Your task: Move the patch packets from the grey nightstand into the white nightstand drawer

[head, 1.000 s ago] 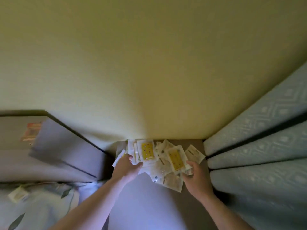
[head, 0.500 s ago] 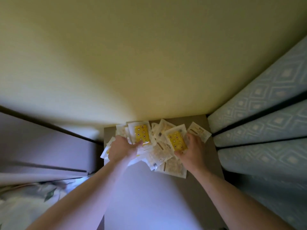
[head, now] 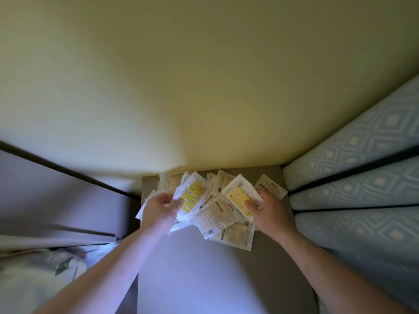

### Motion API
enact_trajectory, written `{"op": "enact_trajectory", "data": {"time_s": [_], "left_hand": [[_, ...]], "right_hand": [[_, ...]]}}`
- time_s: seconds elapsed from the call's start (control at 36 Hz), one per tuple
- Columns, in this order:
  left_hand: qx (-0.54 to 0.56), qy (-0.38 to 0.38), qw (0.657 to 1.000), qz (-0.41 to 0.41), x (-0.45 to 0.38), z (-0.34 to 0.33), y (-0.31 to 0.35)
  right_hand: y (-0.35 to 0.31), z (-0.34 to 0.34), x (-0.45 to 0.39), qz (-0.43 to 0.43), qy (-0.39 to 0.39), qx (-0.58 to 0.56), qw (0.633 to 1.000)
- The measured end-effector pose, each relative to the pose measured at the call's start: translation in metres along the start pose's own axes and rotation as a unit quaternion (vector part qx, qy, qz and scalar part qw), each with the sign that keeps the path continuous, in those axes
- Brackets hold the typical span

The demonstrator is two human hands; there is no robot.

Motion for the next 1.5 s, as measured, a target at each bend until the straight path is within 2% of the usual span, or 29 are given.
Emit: {"op": "enact_trajectory", "data": {"time_s": [0.14, 0.25, 0.56, 0.72, 0.86, 0.94, 1.06, 1.17, 1.36, 1.5], "left_hand": [[0.044, -0.001, 0.999, 0.011, 0.008, 0.023, -0.023], [0.077, 0.003, 0.997, 0.015, 0.014, 0.036, -0.040], [0.105, 0.017, 0.994, 0.033, 0.019, 0.036, -0.061], [0.096, 0.030, 0.994, 0.037, 0.017, 0.040, -0.073], [0.106, 0.038, 0.992, 0.048, 0.022, 0.045, -0.081], [0.107, 0.035, 0.993, 0.038, 0.028, 0.046, -0.078], [0.112, 0.023, 0.993, 0.022, 0.035, 0.046, -0.076], [0.104, 0.020, 0.994, 0.016, 0.041, 0.052, -0.080], [0.071, 0.029, 0.997, 0.010, 0.052, 0.064, -0.091], [0.074, 0.037, 0.997, 0.005, 0.063, 0.078, -0.091]], "right_hand": [[-0.024, 0.004, -0.029, 0.041, -0.020, 0.041, 0.998], [-0.034, -0.013, -0.052, 0.050, -0.079, 0.103, 0.990], [-0.032, -0.007, -0.057, -0.037, -0.111, 0.108, 0.987], [-0.035, 0.009, -0.043, 0.006, -0.127, 0.133, 0.983], [-0.040, 0.031, -0.025, 0.042, -0.121, 0.109, 0.986], [-0.056, 0.017, -0.017, 0.120, -0.137, 0.208, 0.961], [-0.094, -0.025, 0.005, 0.256, -0.158, 0.332, 0.894], [-0.110, -0.065, 0.019, 0.295, -0.178, 0.385, 0.856], [-0.113, -0.087, 0.023, 0.271, -0.122, 0.413, 0.861], [-0.108, -0.088, 0.030, 0.238, -0.123, 0.392, 0.880]]}}
Point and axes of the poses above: each hand's wrist, its own x-axis away from the middle knuckle, its own z-axis out of the back of the hand, y = z × x, the point moved 10 cm from there along -x, towards the middle knuckle, and after that the axes turned 15 degrees about x, right-handed, at the moved point
